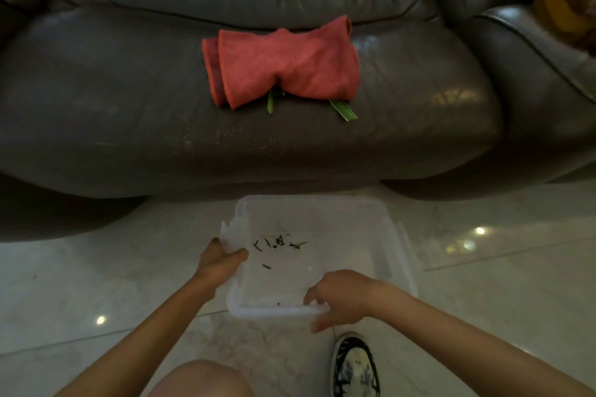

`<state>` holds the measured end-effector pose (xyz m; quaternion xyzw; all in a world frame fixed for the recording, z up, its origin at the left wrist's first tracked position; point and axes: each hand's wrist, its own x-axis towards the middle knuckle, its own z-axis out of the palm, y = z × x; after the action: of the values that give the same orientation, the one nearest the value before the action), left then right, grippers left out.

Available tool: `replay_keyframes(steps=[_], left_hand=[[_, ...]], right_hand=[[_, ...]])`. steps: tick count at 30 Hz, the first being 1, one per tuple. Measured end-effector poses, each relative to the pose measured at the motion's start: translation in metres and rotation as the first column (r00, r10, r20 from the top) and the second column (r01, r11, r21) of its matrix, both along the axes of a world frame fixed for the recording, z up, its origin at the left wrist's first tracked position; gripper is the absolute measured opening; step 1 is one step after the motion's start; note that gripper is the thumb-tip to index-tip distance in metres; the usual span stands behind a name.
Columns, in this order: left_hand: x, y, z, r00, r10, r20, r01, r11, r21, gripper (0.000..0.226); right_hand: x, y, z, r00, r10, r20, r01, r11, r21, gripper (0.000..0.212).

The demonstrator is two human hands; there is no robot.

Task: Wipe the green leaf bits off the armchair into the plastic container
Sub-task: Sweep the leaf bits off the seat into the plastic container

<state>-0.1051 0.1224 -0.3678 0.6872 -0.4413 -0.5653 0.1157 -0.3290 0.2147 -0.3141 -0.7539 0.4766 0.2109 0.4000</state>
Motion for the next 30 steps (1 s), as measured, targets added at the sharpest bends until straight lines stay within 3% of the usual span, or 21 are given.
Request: replay_keyframes(steps=[3,7,11,15,19,23,30], left_hand=[[0.003,0.003,0.015,1.0,-0.021,-0.015,0.021,1.0,-0.008,0.047],[0.002,0.003,0.043,0.996,-0.078,-0.052,0.078,0.997,0.001,0.039],[0.009,-0.003,0.081,0.992,-0.104,-0.078,0.104,0.995,-0.007,0.015],[0.021,0.0,0.115,0.99,-0.127,-0.066,0.13,0.991,0.042,0.017],[0.021,0.015,0.133,0.991,-0.116,-0.074,0.12,0.991,0.053,0.027],[0.018,0.027,0.148,0.996,-0.071,-0.061,0.074,0.996,0.055,0.041],[0.018,0.048,0.175,0.988,-0.032,-0.149,0.032,0.999,-0.001,0.02]], right_hand=[[0.006,-0.018,0.04,0.995,-0.062,0.08,0.064,0.997,-0.03,0.06],[0.013,-0.043,0.098,0.967,-0.125,0.222,0.165,0.971,-0.175,0.049],[0.016,-0.061,0.155,0.914,-0.128,0.385,0.27,0.9,-0.341,0.035],[0.018,-0.073,0.19,0.858,-0.134,0.496,0.381,0.814,-0.439,0.024],[0.024,-0.085,0.204,0.841,-0.17,0.514,0.465,0.712,-0.526,0.017],[0.027,-0.1,0.214,0.831,-0.219,0.512,0.539,0.546,-0.641,0.016],[0.031,-0.128,0.221,0.829,-0.354,0.434,0.536,0.28,-0.796,0.02]])
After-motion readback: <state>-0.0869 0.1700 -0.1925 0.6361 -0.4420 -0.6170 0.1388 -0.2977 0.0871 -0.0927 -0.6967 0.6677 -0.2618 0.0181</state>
